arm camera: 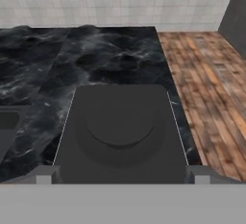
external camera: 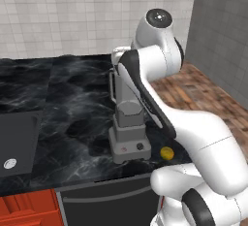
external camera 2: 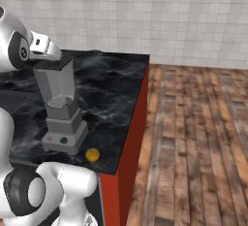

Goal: Open the blender lid, put the orange in the blender, close the lid, and start the blender.

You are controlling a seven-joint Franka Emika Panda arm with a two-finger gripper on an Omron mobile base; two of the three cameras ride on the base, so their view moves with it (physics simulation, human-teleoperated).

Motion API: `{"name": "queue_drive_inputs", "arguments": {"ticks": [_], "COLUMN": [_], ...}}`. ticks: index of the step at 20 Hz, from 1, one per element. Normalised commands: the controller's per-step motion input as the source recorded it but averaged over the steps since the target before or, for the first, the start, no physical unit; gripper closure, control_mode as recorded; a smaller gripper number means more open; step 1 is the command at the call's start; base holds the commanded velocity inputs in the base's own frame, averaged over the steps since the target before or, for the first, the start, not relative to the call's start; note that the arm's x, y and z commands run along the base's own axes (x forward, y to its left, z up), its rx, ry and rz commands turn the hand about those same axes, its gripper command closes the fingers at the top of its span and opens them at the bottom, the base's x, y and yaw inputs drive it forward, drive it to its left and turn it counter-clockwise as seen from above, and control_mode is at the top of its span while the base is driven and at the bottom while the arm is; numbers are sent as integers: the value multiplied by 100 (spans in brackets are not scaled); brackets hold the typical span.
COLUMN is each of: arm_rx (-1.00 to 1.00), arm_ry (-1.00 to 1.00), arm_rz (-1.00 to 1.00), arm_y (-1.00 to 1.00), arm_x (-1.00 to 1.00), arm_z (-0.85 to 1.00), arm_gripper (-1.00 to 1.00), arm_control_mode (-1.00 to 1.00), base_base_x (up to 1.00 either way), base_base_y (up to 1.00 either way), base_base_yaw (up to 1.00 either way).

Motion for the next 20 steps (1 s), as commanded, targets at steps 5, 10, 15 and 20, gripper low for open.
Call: {"name": "queue_drive_inputs", "arguments": {"ticks": [5,10,15,20], "arm_rx": [0,0,0,0], "arm_ry": [0,4,6,5], "arm_rz": [0,0,0,0], "arm_y": [0,0,0,0], "arm_x": [30,27,24,12], "arm_z": [-5,-12,-17,-22], "arm_gripper": [-100,-100,-100,-100], "arm_control_mode": [-100,-100,-100,-100], "base_base_x": [0,0,0,0], "base_base_y": [0,0,0,0], "base_base_yaw": [0,0,0,0]}}
